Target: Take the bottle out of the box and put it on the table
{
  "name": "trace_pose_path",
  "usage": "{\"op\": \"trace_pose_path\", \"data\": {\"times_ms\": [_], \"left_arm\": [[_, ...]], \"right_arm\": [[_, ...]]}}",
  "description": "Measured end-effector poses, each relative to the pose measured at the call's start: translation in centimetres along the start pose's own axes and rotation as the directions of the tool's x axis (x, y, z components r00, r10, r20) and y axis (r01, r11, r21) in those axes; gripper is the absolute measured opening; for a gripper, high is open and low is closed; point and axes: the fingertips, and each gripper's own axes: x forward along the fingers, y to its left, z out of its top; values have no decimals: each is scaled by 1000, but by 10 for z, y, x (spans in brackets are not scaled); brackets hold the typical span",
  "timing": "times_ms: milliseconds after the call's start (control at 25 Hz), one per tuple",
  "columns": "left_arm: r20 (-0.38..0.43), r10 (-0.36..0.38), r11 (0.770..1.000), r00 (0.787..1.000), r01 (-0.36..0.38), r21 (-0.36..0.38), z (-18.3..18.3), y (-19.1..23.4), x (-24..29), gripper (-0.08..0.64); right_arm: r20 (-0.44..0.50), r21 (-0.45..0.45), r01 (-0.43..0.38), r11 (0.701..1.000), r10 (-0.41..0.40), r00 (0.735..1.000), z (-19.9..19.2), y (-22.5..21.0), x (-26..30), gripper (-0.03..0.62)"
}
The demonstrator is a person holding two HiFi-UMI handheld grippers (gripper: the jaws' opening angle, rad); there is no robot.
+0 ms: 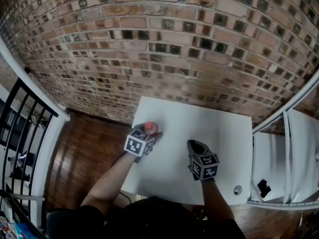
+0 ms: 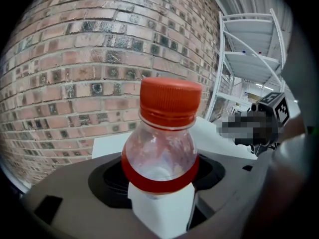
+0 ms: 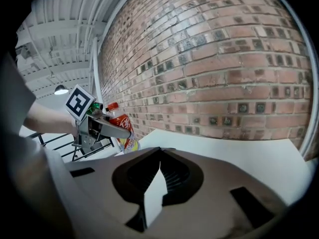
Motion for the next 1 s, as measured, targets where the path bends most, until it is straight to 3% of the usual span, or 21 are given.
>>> {"op": "trace_pose_path", "data": {"times_ms": [200, 400, 720, 1000], "left_arm": [[-32, 67, 997, 997, -66, 25, 0, 23, 36, 314], [-40, 89, 996, 995, -89, -5, 7, 39, 62, 315], [-44, 86, 996, 995, -84, 35, 8, 34, 84, 319], [-14, 117, 993, 993, -117, 15, 8, 36, 84, 336]], "right_arm": [[12, 27, -23, 999, 23, 1000, 4, -31, 18, 5], [-13, 23, -29, 999, 29, 999, 4, -49, 32, 5], [-39, 19, -53, 998, 54, 998, 0, -54, 45, 5], [-37, 10, -53, 999, 53, 998, 1, -52, 43, 5]]}}
